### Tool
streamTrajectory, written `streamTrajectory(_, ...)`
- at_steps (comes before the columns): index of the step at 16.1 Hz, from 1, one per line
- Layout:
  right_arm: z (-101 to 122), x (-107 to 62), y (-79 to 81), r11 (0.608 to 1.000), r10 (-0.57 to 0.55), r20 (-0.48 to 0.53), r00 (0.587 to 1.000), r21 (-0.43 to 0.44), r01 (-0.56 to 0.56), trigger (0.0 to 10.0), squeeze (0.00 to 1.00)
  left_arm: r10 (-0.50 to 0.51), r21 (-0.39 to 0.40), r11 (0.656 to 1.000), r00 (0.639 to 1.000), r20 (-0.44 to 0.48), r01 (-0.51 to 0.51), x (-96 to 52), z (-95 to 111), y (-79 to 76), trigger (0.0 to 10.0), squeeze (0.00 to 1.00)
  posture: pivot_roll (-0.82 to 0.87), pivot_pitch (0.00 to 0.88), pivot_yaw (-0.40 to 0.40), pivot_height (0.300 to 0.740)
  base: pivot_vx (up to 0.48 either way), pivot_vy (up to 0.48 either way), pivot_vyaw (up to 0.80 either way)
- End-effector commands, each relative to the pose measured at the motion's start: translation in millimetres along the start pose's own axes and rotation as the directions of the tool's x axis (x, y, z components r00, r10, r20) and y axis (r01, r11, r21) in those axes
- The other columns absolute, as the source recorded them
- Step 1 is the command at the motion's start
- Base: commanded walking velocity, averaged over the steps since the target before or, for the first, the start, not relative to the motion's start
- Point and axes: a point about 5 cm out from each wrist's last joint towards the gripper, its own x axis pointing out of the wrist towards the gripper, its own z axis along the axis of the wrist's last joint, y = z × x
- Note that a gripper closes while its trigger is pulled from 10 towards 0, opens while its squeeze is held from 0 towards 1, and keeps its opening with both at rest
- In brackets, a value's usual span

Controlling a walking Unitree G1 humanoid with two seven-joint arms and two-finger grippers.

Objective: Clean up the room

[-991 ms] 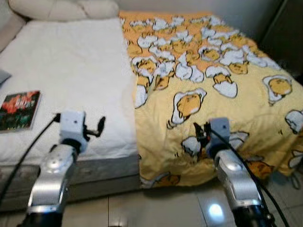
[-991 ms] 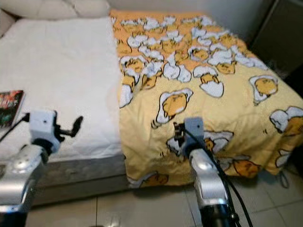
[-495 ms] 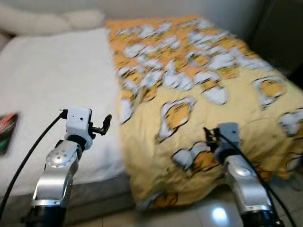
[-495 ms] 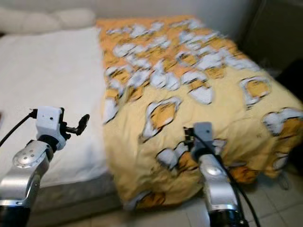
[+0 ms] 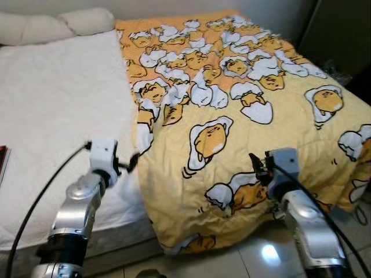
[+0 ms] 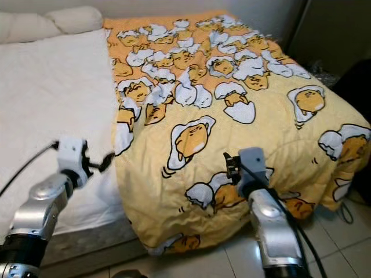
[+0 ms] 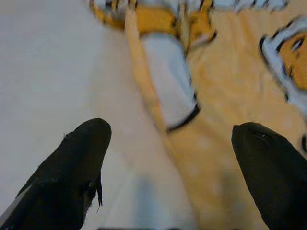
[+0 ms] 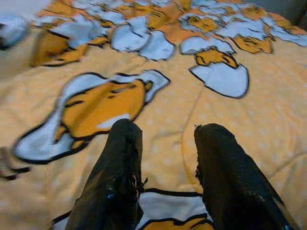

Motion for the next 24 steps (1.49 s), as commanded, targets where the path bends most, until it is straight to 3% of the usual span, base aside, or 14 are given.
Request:
streamTrajectory(1, 9.7, -5.6, 3.8, 0.996, 0.089, 0.023, 0.996, 0.001, -0.089, 10.0, 0.00, 0.012, -0.015, 1.000, 1.000, -0.009, -0.012, 4.7, -1.5, 9.1, 10.0, 1.00, 0.00, 0.000, 0.055, 0.740, 0.000, 0.000, 0.00)
streamTrajectory(2, 9.7, -5.6, 3.8, 0.996, 0.089, 0.023, 0.996, 0.001, -0.089, 10.0, 0.00, 0.012, -0.015, 1.000, 1.000, -0.009, -0.012, 4.7, -1.5, 9.1, 10.0, 1.00, 0.00, 0.000, 0.055, 0.740, 0.000, 0.000, 0.00)
streamTrajectory(3, 18.0, -15.4, 3.2, 0.980, 0.196, 0.027, 0.980, -0.019, -0.196, 10.0, 0.00, -0.003, -0.091, 0.996, 0.999, -0.032, 0.000, 13.8, -9.0, 10.0, 10.0, 0.68, -0.04, 0.000, 0.073, 0.740, 0.000, 0.000, 0.00)
streamTrajectory(4, 24.9, -22.5, 3.5, 0.965, 0.263, 0.031, 0.964, -0.021, -0.263, 10.0, 0.00, -0.029, -0.119, 0.993, 0.999, -0.040, 0.024, 18.6, -11.9, 8.3, 10.0, 0.00, -0.06, 0.000, 0.081, 0.740, 0.000, 0.000, 0.00)
streamTrajectory(9, 35.2, -48.8, 3.8, 0.902, 0.430, -0.024, 0.903, -0.041, -0.430, 10.0, 0.00, -0.045, -0.263, 0.965, 0.992, -0.119, 0.013, 27.2, -32.2, -1.7, 10.0, 0.00, -0.14, 0.031, 0.105, 0.740, 0.000, 0.000, 0.00)
streamTrajectory(11, 32.4, -59.9, 5.0, 0.883, 0.465, -0.073, 0.882, -0.030, -0.468, 10.0, 0.00, -0.028, -0.231, 0.973, 0.985, -0.168, -0.012, 27.9, -42.9, -8.0, 10.0, 0.00, -0.17, 0.049, 0.110, 0.740, 0.000, 0.000, 0.00)
streamTrajectory(15, 30.1, -80.5, 6.2, 0.870, 0.489, -0.127, 0.863, -0.006, -0.493, 10.0, 0.00, -0.101, -0.297, 0.954, 0.981, -0.167, 0.048, 31.3, -49.6, -29.6, 10.0, 0.00, -0.21, 0.088, 0.119, 0.740, 0.000, 0.000, 0.00)
streamTrajectory(24, 30.1, -80.5, 6.2, 0.870, 0.489, -0.127, 0.863, -0.006, -0.493, 10.0, 0.00, -0.101, -0.297, 0.954, 0.981, -0.167, 0.048, 31.3, -49.6, -29.6, 10.0, 0.00, -0.21, 0.088, 0.119, 0.740, 0.000, 0.000, 0.00)
